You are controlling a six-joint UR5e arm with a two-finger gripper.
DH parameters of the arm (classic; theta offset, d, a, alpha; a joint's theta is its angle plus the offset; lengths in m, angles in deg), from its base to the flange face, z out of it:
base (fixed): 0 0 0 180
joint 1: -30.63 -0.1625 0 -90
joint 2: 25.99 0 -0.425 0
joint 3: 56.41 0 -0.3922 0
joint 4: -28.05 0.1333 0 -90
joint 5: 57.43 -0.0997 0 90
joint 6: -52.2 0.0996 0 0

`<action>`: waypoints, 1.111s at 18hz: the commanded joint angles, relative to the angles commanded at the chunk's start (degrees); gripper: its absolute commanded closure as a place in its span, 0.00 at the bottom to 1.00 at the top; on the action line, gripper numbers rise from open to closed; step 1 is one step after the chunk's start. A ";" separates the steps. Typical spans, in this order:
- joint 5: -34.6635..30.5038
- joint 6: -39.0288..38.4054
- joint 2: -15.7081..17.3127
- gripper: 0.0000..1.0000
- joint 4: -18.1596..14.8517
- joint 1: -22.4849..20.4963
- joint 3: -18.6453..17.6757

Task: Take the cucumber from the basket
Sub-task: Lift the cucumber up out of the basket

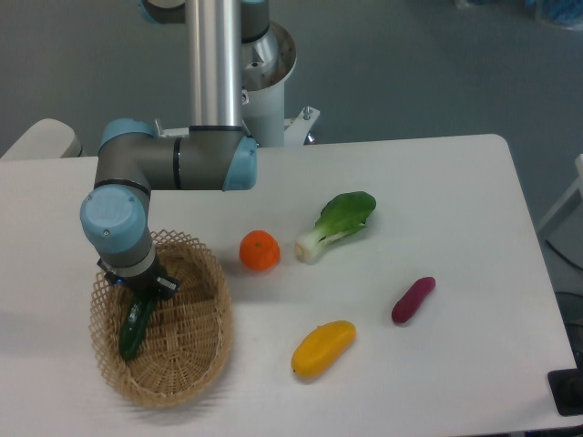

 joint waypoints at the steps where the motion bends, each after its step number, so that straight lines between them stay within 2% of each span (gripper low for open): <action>1: 0.00 0.09 0.09 0.67 0.00 -0.09 -0.09; 5: -0.09 0.18 0.61 0.67 0.00 -0.53 0.44; 9: -1.05 1.05 2.11 0.67 -0.53 -1.67 5.43; 11: -1.93 2.10 2.99 0.67 -0.62 -3.68 8.25; 13: -1.93 5.26 3.60 0.67 -1.05 -5.88 10.01; 17: -1.93 15.62 6.32 0.67 -1.41 -12.02 10.20; 20: -1.93 23.53 7.21 0.67 -2.63 -17.38 10.28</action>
